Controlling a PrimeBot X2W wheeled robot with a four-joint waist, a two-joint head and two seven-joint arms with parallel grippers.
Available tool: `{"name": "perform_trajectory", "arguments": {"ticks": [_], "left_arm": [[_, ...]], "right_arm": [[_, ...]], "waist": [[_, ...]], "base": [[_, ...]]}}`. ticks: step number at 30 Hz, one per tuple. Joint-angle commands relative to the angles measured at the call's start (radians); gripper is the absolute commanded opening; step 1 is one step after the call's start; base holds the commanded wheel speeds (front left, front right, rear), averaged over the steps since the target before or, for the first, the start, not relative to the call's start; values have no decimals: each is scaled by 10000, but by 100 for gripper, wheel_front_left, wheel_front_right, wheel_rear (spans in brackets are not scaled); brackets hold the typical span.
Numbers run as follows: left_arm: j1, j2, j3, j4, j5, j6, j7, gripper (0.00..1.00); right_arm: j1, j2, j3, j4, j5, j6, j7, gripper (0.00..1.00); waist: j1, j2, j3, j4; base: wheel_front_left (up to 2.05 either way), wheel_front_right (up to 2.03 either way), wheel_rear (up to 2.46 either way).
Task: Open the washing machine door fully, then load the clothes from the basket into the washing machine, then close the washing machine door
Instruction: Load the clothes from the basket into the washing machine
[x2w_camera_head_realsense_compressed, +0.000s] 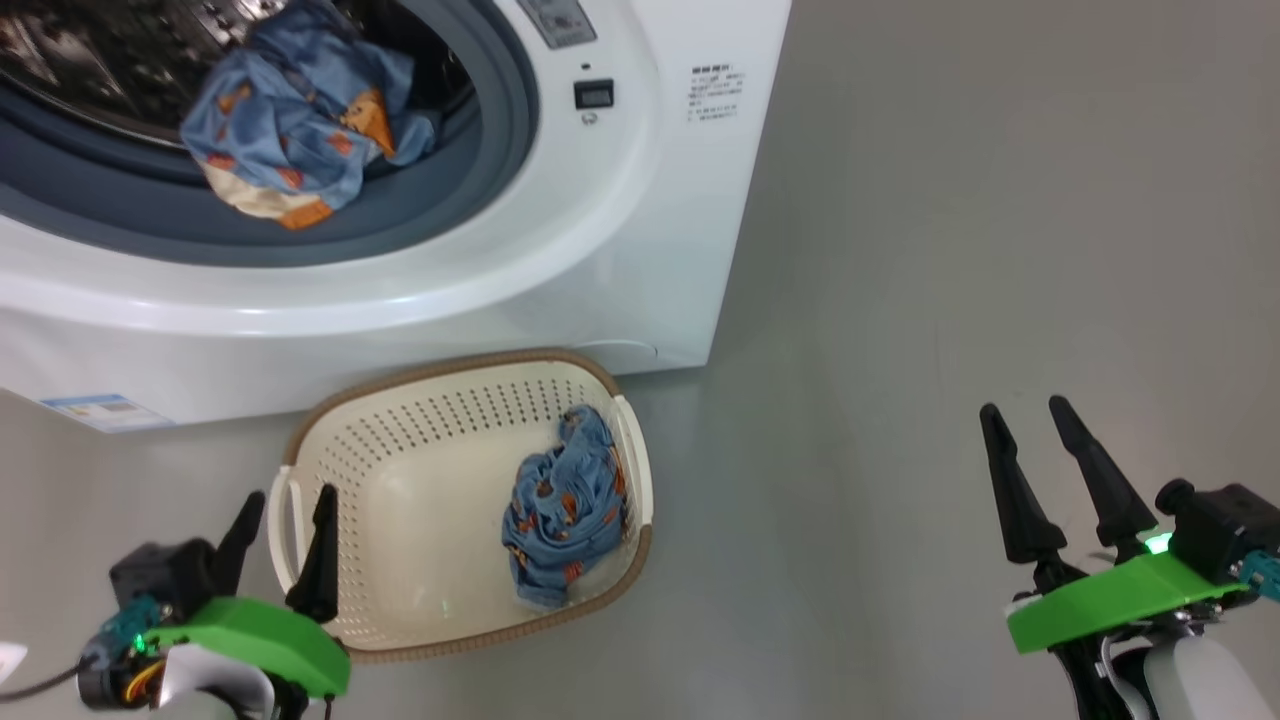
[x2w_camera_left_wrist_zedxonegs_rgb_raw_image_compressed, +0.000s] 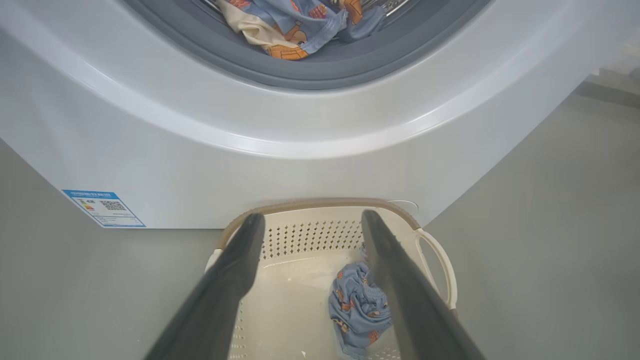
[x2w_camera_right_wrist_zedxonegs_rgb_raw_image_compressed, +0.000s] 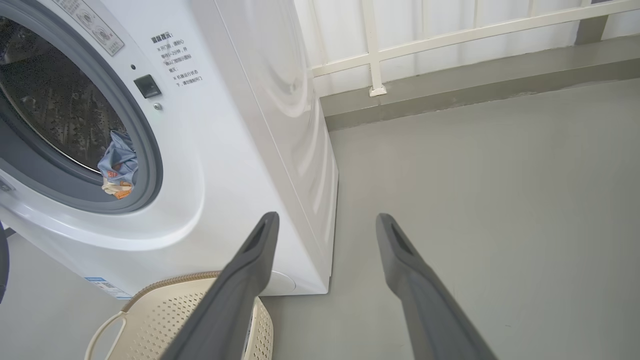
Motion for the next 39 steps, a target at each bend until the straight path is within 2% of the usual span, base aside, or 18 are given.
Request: {"name": "perform_trajectory", "arguments": {"ticks": [1, 16, 27, 39], "left_arm": [[-512, 410, 87, 45, -180, -15, -65, 100], [-2816, 919, -2409, 1885, -1599, -15, -65, 100], [-4428, 1464, -5042, 3022, -3222, -15, -65, 100], [-5719, 1896, -7833, 3349, -5225, -15, -65, 100]], "right_arm": [[-258, -38, 195, -293, -138, 16, -120, 100], [-1207, 397, 308, -523, -364, 16, -120, 100], [-1843, 729, 510, -730, -476, 16, -120, 100], [-2211, 909, 890, -819, -585, 16, -120, 100]], "waist": [[0, -1, 611, -247], [0, -1, 2312, -861], [0, -1, 3601, -1375], [0, -1, 4472, -1717]], "base": [[0, 0, 0], [0, 0, 0], [0, 0, 0], [0, 0, 0]]}}
